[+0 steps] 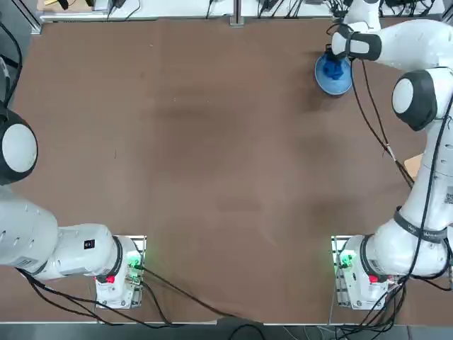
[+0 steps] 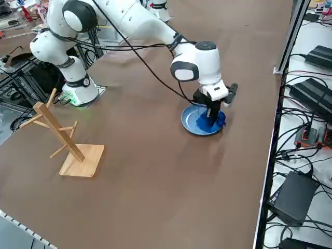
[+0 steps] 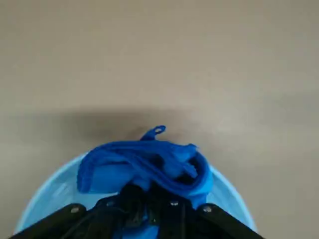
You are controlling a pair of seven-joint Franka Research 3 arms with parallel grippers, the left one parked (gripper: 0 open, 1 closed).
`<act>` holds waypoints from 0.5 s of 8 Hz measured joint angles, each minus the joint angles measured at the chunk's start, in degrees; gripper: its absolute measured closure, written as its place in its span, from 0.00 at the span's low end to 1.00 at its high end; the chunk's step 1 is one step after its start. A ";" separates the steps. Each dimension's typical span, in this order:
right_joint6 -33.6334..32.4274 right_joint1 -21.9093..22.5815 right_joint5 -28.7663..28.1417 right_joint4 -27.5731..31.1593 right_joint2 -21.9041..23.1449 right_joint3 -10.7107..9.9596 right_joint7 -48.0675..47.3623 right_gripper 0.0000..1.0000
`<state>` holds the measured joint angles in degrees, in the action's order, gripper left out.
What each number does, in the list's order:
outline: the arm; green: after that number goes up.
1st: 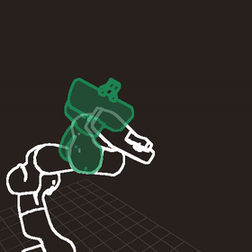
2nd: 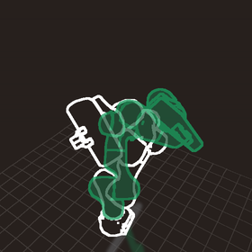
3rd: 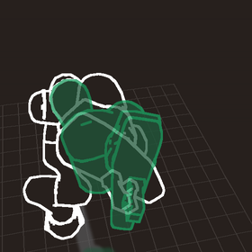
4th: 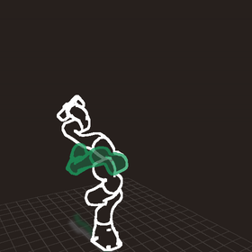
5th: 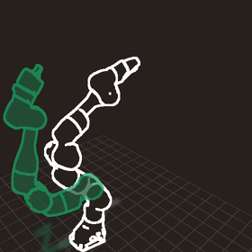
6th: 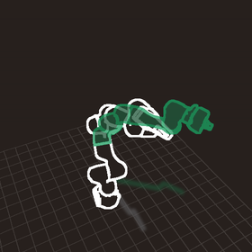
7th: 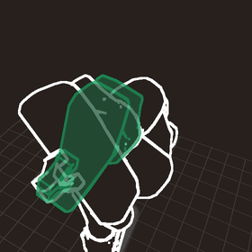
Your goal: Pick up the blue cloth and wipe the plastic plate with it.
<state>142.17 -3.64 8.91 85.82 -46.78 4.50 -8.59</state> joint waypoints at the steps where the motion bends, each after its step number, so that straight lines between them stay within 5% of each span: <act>1: 0.00 -0.82 -0.06 0.18 0.07 0.31 0.78 0.94; 4: 0.34 -0.96 -0.03 0.59 0.22 0.45 0.66 0.94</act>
<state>142.51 -4.60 8.87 86.41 -46.55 4.95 -7.93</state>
